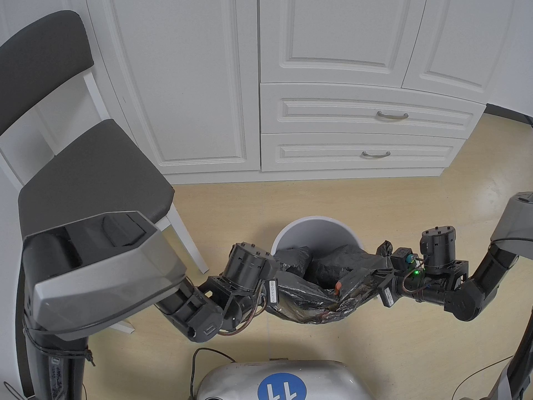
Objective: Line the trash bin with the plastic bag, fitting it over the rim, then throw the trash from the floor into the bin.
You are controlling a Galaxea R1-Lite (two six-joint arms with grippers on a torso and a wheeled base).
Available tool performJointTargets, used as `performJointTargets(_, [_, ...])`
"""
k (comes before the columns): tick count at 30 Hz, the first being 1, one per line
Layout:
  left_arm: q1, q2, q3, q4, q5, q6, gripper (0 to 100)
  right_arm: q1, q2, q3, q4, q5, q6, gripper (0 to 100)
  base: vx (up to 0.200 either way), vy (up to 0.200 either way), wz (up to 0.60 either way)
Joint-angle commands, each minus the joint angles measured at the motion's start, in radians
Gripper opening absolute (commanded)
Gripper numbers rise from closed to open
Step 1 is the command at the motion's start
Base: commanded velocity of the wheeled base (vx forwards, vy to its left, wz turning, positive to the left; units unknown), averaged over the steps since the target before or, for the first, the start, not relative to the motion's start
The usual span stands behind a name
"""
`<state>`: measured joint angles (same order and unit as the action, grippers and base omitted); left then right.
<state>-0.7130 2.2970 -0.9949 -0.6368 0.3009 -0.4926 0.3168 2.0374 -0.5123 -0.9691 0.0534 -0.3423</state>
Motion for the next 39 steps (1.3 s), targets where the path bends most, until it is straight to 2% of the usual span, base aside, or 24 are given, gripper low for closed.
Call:
performJointTargets(1, [0.027,0.144,-0.143,-0.007,0.052,-0.003,0,-0.018,0.119,-0.054,-0.042,-0.006,0.055,0,0.000,0.000,0.00])
performJointTargets(6, [0.050,0.162,-0.217,-0.007,0.077,-0.001,0,-0.030,0.116,-0.089,-0.042,-0.007,0.106,0,0.000,0.000,0.00])
performJointTargets(11, [0.078,0.153,-0.209,-0.011,0.078,-0.004,0,-0.054,0.118,-0.129,-0.040,-0.040,0.143,0,0.000,0.000,0.00])
performJointTargets(13, [0.101,0.148,-0.195,-0.052,0.083,-0.006,0,-0.061,0.121,-0.158,-0.040,-0.056,0.178,0,0.000,0.000,0.00])
performJointTargets(17, [0.127,0.147,-0.159,-0.136,0.103,-0.001,0,-0.059,0.124,-0.181,-0.042,-0.058,0.210,0,0.000,0.000,0.00])
performJointTargets(21, [0.132,0.147,-0.136,-0.152,0.103,-0.008,0,-0.051,0.145,-0.210,-0.052,-0.060,0.243,0,0.000,0.000,0.00])
performJointTargets(25, [0.130,0.151,-0.137,-0.167,0.103,-0.009,0,-0.038,0.168,-0.222,-0.122,-0.061,0.290,0,0.000,0.000,0.00])
performJointTargets(30, [0.130,0.131,-0.134,-0.227,0.101,-0.008,0,-0.025,0.208,-0.229,-0.220,-0.061,0.296,0,0.000,0.000,0.00])
performJointTargets(39, [0.118,0.093,-0.096,-0.282,0.087,-0.006,0,-0.025,0.230,-0.245,-0.246,-0.060,0.299,0,0.000,0.000,0.00])
